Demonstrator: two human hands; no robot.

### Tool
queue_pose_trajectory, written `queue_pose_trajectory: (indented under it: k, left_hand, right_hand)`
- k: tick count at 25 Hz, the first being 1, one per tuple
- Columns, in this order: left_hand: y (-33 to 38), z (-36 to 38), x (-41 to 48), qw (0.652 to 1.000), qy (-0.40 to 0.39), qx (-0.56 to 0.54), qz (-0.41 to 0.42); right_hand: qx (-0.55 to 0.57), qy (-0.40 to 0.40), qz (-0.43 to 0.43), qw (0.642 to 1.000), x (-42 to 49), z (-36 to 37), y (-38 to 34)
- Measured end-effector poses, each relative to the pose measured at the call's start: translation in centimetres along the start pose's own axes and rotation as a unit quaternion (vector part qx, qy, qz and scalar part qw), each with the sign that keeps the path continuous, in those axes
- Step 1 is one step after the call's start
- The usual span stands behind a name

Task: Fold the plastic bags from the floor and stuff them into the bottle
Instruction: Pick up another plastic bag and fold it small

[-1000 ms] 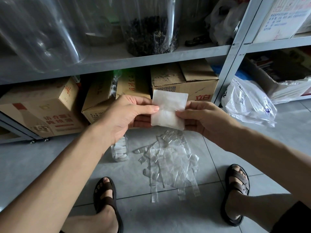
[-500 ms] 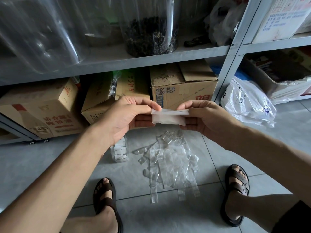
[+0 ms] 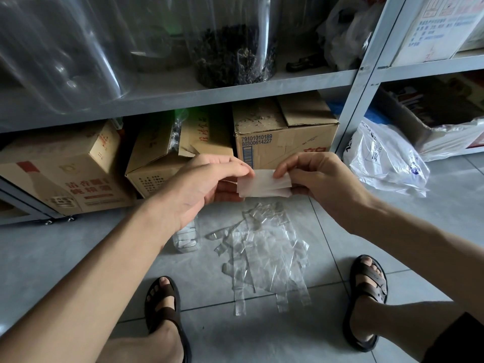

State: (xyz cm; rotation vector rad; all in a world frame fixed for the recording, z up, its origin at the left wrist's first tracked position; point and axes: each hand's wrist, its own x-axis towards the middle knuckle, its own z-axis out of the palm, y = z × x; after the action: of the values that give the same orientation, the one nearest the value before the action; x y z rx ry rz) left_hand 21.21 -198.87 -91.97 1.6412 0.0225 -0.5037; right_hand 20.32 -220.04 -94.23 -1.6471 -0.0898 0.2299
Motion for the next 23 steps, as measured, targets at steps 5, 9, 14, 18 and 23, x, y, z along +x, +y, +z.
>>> queue_pose_trajectory:
  k: [5, 9, 14, 18, 23]
  left_hand:
    - [-0.4, -0.1, 0.2, 0.998, 0.026, 0.045, 0.026]
    - [-0.3, 0.1, 0.0, 0.992, 0.011, 0.111, 0.054]
    - [-0.2, -0.2, -0.1, 0.991, 0.010, 0.123, 0.060]
    - [0.0, -0.7, 0.0, 0.989, 0.029, 0.128, 0.068]
    - [-0.2, -0.7, 0.1, 0.991, 0.054, 0.093, 0.078]
  right_hand:
    - [0.036, -0.004, 0.036, 0.999, 0.2, 0.1, -0.1]
    - [0.002, -0.065, 0.045, 0.997, -0.2, 0.4, -0.5]
    - [-0.053, -0.082, 0.036, 0.995, -0.6, 0.5, -0.8]
    - [-0.055, -0.090, 0.039, 0.994, -0.7, 0.0, -1.1]
    - [-0.091, -0.087, 0.021, 0.992, -0.8, 0.1, -0.8]
